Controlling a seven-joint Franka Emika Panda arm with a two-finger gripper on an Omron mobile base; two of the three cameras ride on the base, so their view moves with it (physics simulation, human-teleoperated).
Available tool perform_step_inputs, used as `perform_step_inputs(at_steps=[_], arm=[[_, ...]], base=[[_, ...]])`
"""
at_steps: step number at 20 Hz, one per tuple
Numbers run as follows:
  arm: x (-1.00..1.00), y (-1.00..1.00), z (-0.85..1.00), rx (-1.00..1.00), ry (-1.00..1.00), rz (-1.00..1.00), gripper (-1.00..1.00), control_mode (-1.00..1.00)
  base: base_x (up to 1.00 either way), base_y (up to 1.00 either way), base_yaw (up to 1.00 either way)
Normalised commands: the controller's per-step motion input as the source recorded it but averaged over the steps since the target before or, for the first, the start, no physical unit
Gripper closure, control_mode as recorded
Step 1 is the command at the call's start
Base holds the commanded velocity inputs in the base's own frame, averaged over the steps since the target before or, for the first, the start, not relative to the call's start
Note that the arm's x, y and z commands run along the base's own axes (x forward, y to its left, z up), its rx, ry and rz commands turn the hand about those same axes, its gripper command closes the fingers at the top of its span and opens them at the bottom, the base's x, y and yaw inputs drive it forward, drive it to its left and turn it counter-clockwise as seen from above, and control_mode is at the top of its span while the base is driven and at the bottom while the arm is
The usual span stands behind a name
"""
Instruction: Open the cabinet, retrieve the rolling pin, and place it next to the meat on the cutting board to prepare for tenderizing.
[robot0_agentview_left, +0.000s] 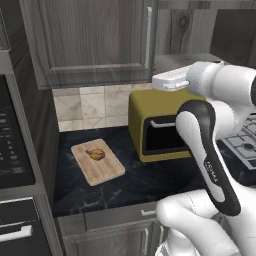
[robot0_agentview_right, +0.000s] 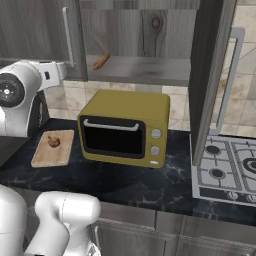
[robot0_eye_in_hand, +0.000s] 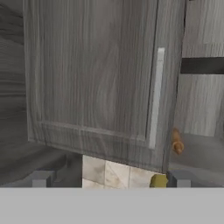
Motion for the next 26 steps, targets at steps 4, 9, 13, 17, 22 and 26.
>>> perform_step_inputs(at_steps=[4, 9, 13, 17, 22, 26], arm=[[0.14, 0.17, 0.02, 0.00, -0.09, -0.03, -1.00, -1.00], [0.00, 0.05, 0.03, 0.00, -0.08, -0.16, -1.00, -1.00], [0.01, 0.00, 0.06, 0.00, -0.06, -0.19, -1.00, -1.00], [0.01, 0.00, 0.03, 0.00, -0.03, -0.14, -1.00, -1.00], [0.16, 0.00, 0.01, 0.00, 0.00, -0.06, -1.00, -1.00], [0.27, 0.01, 0.00, 0.00, 0.00, -0.01, -1.00, -1.00]], base=[[0.00, 0.00, 0.00], [0.00, 0.00, 0.00], [0.00, 0.00, 0.00], [0.00, 0.00, 0.00], [0.00, 0.00, 0.00], [0.00, 0.00, 0.00]])
